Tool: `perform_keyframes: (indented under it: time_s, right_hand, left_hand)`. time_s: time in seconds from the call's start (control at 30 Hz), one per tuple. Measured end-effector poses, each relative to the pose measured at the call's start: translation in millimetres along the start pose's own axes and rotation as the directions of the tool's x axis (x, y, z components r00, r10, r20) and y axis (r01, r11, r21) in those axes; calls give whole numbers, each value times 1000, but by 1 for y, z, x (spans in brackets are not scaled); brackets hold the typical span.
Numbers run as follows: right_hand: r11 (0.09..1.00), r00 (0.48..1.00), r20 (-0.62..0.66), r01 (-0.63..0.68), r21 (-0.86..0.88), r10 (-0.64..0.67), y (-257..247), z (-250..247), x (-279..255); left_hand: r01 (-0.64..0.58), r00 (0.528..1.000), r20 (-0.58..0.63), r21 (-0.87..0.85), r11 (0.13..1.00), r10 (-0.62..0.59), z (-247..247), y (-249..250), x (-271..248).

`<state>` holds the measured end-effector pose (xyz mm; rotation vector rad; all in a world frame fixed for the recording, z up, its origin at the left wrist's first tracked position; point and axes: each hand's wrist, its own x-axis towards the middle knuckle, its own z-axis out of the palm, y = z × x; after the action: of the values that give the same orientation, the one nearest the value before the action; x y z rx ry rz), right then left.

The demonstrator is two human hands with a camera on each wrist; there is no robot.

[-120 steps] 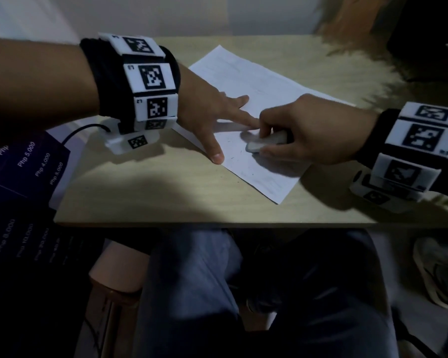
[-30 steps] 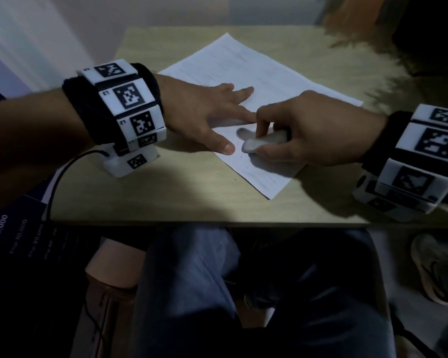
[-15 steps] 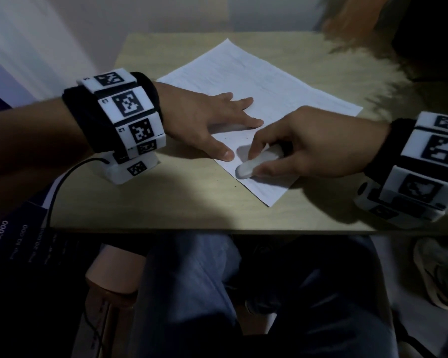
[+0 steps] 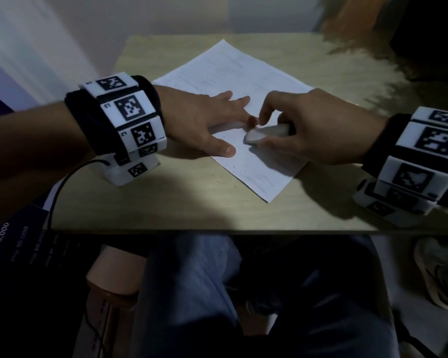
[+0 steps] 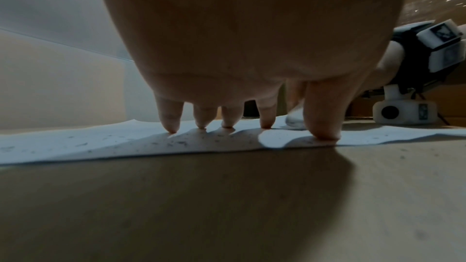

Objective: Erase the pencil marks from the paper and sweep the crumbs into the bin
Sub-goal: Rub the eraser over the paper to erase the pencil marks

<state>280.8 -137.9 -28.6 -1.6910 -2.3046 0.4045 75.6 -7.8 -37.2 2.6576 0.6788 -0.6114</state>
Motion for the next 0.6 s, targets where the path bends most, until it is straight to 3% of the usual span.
perform_keyframes:
  time_s: [0.1,0.27,0.4,0.47,0.53,0.6]
  right_hand:
    - [995,988,144,44,94,-57,-6,1,-3]
    - [1000,1000,22,7,-26,-7,0,1,0]
    - [990,969,238,37,134,-69,-9,1,-6]
    - [997,979,203,6,74,-21,-6,0,-2]
    - [999,996,87,-22,-30,25,-1,-1,1]
    - [1000,997,77,-1,-22,3,-3,0,-1]
  left_hand:
    - [-61,998,10,-29,998,61,2,-5,4]
    - [-88,996,30,-26,996,89,3,-6,8]
    - [-34,998,42,-26,999,36,0,-2,2]
    - [-27,999,43,-15,1000,27,-2,0,-1]
    - [-27,999,40,-7,1000,28,-2,0,0]
    - [-19,999,42,0,1000,19,-1,-1,1]
